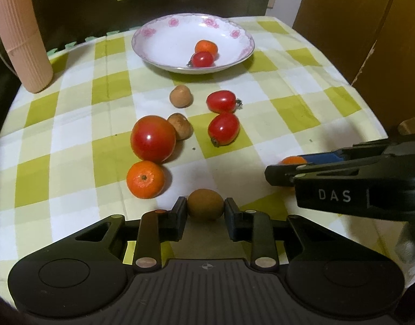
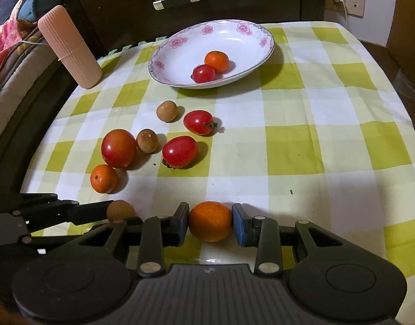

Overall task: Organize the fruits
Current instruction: 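Carry the kiwi and tangerine in both tools over the white bowl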

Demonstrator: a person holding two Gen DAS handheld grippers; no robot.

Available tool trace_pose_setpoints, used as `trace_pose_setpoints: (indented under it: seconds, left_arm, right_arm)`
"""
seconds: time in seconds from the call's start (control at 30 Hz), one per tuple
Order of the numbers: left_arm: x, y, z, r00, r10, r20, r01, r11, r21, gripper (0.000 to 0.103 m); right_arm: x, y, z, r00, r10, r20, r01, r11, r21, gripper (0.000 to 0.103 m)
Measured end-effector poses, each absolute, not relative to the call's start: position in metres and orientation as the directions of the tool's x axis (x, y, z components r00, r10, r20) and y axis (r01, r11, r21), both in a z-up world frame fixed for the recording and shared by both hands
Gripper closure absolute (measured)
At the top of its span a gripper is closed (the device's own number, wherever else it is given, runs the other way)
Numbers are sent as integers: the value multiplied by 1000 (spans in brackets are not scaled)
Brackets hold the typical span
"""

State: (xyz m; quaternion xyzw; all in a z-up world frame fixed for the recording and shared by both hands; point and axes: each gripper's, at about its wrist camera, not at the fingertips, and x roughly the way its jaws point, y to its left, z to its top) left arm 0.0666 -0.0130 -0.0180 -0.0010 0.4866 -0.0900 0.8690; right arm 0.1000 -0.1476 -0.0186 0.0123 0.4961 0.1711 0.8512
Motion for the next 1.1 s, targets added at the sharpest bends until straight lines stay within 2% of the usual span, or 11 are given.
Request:
trace_pose_setpoints:
  seconds: [0.6,1.1]
  left_arm:
    - [80,-1,2,549,-201,-811,120,980,-162,66]
    - [112,3,27,612,-200,-765,112,980,-167,67]
  right_arm:
    - [100,-144,2,499,290,-817,-267,948,173,70]
    - [125,-139,22,547,275,-790,-238,957,168,70]
